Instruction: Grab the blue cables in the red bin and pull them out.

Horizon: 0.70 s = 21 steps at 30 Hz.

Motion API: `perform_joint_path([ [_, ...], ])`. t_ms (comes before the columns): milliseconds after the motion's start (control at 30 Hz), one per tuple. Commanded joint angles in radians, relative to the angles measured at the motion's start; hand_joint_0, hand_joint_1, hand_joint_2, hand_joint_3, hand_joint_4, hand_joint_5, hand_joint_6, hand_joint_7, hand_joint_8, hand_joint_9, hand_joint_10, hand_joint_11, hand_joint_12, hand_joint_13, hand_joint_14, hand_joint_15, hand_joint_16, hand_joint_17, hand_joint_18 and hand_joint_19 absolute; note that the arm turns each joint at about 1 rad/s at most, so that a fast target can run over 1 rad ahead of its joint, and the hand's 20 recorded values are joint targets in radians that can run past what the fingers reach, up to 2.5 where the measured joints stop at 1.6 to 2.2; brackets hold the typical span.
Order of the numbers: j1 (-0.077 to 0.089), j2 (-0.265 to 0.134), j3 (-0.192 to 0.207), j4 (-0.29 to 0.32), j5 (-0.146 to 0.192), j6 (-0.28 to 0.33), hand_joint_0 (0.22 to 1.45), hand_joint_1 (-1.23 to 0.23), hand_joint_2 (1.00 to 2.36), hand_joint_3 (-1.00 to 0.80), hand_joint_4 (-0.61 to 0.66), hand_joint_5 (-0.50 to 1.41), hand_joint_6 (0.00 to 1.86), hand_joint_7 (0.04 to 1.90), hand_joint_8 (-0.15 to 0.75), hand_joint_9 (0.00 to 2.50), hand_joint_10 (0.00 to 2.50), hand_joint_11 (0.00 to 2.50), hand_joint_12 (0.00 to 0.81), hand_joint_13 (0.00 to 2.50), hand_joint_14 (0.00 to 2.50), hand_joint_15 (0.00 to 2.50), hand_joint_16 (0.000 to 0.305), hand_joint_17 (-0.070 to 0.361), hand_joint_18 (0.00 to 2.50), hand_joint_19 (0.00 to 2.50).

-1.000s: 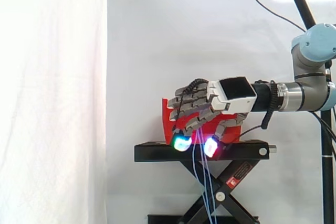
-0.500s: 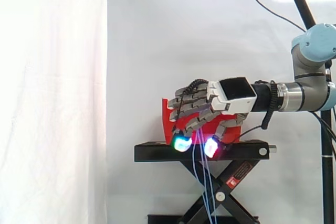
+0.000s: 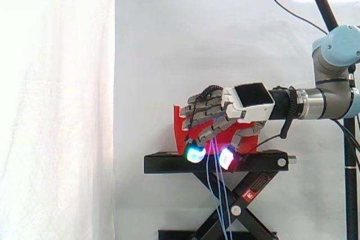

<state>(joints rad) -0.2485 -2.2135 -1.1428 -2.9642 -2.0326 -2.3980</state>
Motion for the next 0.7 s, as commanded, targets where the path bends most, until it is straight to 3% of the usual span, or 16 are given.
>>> perform_joint_path([
  [0,0.000,0.000,0.000,0.001,0.000,0.001,0.83,-1.04,1.00,-1.00,-0.05,0.76,0.01,0.71,0.199,0.60,0.01,0.31,0.307,0.44,0.01,0.19,0.040,0.091,0.32,0.22],
  [367,0.000,0.000,0.000,0.010,-0.005,0.000,0.84,-1.04,1.00,-1.00,-0.06,0.85,0.00,0.85,0.203,0.62,0.01,0.31,0.306,0.46,0.01,0.20,0.040,0.090,0.33,0.23],
  [667,0.000,0.000,0.000,0.002,-0.006,-0.002,0.83,-1.03,1.00,-1.00,-0.04,0.87,0.00,0.81,0.203,0.63,0.01,0.32,0.306,0.46,0.01,0.20,0.040,0.090,0.33,0.23],
])
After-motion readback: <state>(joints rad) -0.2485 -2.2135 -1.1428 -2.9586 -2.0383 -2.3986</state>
